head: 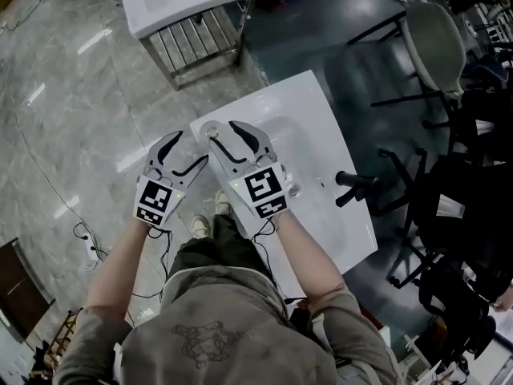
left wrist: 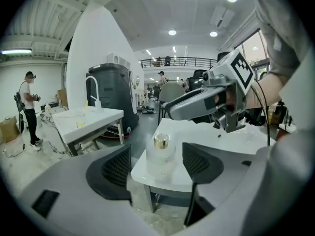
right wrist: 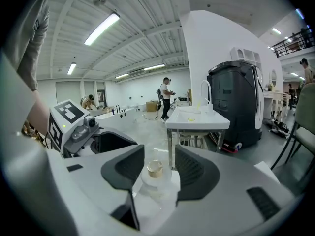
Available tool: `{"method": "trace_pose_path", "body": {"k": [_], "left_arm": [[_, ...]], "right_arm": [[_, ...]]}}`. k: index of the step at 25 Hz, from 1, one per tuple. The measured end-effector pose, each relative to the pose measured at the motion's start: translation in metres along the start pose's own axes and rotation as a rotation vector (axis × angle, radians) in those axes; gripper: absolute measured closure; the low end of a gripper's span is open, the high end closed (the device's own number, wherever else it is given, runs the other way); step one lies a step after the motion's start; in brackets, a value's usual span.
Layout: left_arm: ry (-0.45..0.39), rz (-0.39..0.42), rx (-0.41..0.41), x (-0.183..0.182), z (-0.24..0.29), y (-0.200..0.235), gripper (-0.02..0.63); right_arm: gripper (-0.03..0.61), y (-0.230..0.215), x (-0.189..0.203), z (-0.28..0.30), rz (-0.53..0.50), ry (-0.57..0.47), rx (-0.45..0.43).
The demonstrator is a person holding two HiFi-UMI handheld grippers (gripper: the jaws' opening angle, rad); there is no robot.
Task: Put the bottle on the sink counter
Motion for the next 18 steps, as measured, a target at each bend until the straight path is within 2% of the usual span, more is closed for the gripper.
{"method": "trace_pose_path", "body": {"k": [2,3,4,9,15,18], "left_arm": [[-0.029,0.013,-0.031,-0.016,-0.006,-0.001,0.290],[-0.048,0.019,-0.058,-0.025,-0.010,-0.001,0.344],[-0.067,0.023,-0.088,-0.033,-0.015,-0.001,0.438],[-0.097,0.057,-0.175,-0.072,-0.035,-0.005,0.546],[-0.095,0.073,-0.219,-0.104,-0.047,-0.016,0.569],[-0.082,0.080,-0.214,-0.115,-0.053,-0.022,0.575]], "right_arm": [[0.391,-0.003,-0.011,-0.012,0.010,-0.027,0.003],[0.404,-0.005,-0.016,-0.018,0.013,-0.042,0.008],[0.415,-0.006,-0.021,-0.024,0.013,-0.058,0.015],[0.454,-0.012,-0.048,-0.058,-0.014,-0.137,0.074],[0.486,-0.013,-0.081,-0.093,-0.024,-0.217,0.108],[0.505,-0.011,-0.092,-0.108,-0.023,-0.238,0.124]]}}
Point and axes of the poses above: the fingertips, and each gripper's own axes: z forward along the fingers, y to its left, x out of its underside, the point moved 9 cm from there along -z, backward along the fingers, and after that the axes turned 10 degrees about -y, right-handed, at the moved point
